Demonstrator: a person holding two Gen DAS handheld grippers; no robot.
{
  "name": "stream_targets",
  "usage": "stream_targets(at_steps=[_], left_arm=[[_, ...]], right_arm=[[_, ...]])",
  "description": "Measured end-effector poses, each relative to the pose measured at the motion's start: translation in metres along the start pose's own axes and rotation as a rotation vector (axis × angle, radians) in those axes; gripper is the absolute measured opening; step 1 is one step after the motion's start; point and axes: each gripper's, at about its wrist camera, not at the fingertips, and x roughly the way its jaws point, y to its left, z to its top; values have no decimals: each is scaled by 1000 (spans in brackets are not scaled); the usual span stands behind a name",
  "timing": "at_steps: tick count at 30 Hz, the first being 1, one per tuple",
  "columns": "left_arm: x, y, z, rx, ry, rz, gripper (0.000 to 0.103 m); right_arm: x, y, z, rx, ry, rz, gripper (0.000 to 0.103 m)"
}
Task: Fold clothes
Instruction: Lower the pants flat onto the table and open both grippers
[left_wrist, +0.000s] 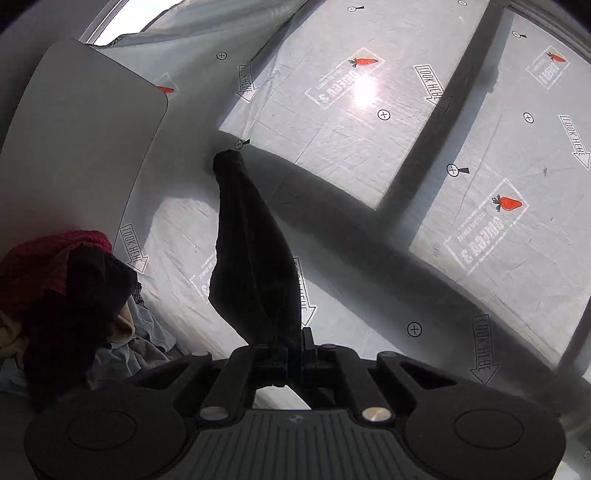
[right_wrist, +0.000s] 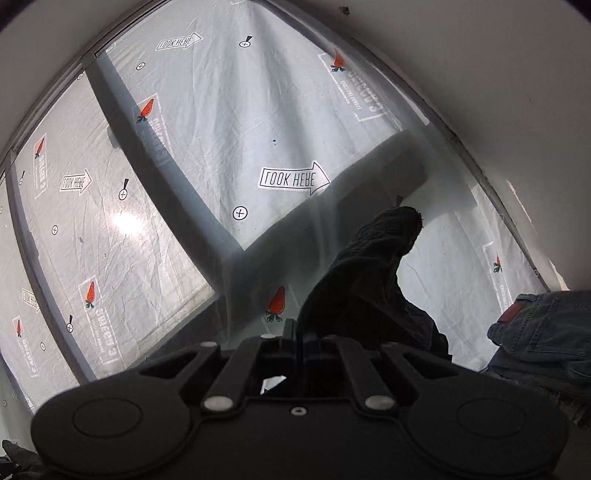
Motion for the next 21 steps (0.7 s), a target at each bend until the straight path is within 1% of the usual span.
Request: stream_targets(at_steps=[2, 3, 5, 6, 7, 8, 10, 11, 12, 14, 15, 16, 18, 19, 20, 21], left_arm=[[2, 40, -49, 18, 165, 138, 6], [6, 67, -80, 29, 259, 211, 6], [15, 114, -134, 44, 423, 341, 6], [18, 134, -153, 34, 488, 374, 6], [21, 154, -172, 24, 553, 408, 9], [22, 171, -186, 1, 600, 428, 10], [13, 196, -193, -93, 611, 407, 15], [9, 201, -190, -127, 599, 394, 16], [7, 203, -188, -135, 589, 384, 16], [8, 201, -186, -102, 584, 377, 17], [8, 200, -185, -85, 582, 373, 18], [8, 198, -184, -61, 577, 375, 19], [5, 187, -187, 21, 561, 398, 23], [3, 181, -189, 68, 548, 415, 33], [1, 175, -191, 127, 525, 444, 41], [-3, 169, -193, 185, 499, 468, 62]], right_arm=[[-19, -45, -49, 65, 153, -187, 3], [-27, -67, -74, 76, 228, -279, 5], [-37, -107, -125, 39, 398, -461, 7], [-41, -125, -147, 39, 469, -518, 7], [-45, -141, -167, 48, 533, -559, 7], [-48, -149, -177, 67, 555, -581, 7], [-53, -159, -186, 111, 561, -606, 14], [-56, -163, -191, 133, 565, -619, 21], [-57, -162, -191, 111, 557, -636, 34], [-55, -155, -184, 27, 529, -667, 48], [-53, -152, -181, -16, 514, -682, 50], [-53, -153, -179, -29, 506, -688, 52], [-53, -162, -174, 0, 486, -702, 58], [-52, -167, -173, 26, 474, -706, 60], [-53, -173, -171, 55, 459, -709, 64], [-55, -180, -170, 84, 445, -712, 68]])
